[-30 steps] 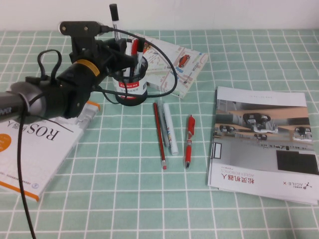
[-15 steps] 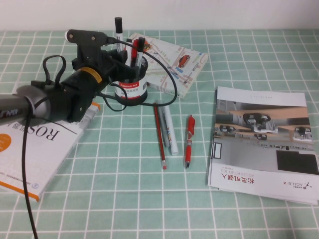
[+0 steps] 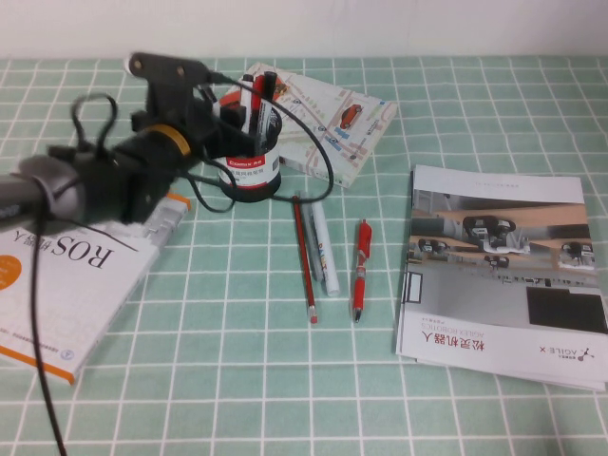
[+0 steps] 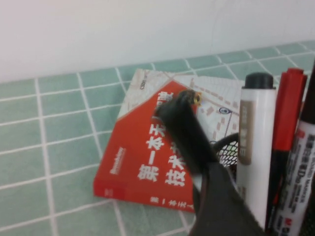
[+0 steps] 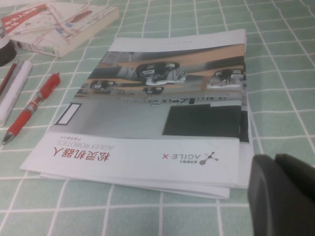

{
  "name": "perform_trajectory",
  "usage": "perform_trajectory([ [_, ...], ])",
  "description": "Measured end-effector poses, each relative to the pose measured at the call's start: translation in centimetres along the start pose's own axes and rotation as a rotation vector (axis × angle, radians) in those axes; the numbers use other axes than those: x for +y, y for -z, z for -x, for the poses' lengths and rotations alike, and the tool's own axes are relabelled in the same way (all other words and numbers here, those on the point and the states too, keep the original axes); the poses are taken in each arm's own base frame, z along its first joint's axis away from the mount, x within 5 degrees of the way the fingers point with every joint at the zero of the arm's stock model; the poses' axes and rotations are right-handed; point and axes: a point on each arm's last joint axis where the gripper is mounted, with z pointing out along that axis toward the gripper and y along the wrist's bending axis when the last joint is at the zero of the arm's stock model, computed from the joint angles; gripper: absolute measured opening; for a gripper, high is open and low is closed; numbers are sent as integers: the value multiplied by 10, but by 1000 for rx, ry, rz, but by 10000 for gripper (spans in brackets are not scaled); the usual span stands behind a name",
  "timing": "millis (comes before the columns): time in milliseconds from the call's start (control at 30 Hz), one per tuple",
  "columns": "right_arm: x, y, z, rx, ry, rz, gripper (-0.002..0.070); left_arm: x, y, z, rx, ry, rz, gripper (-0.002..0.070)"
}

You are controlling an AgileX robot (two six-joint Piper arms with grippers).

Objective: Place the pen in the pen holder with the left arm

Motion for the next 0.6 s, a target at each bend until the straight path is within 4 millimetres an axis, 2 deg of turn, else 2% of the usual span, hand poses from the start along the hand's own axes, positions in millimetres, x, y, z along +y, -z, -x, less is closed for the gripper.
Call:
perform_trajectory([
  [100, 0, 0, 0, 0, 0, 0, -20, 0, 17, 23, 26, -6, 16, 308],
  [133, 0, 0, 0, 0, 0, 0, -20, 1, 26, 33, 33, -6, 24, 270],
  [233, 0, 0, 0, 0, 0, 0, -20, 1, 57, 66, 37, -10, 43, 99],
  [300, 0, 0, 0, 0, 0, 0, -20, 1, 76, 82, 50, -11, 56, 46],
  [467, 0, 0, 0, 0, 0, 0, -20, -3, 128, 116, 18, -13, 68, 6],
  [600, 0, 0, 0, 0, 0, 0, -20, -6, 179, 121, -51, 8, 62, 1],
])
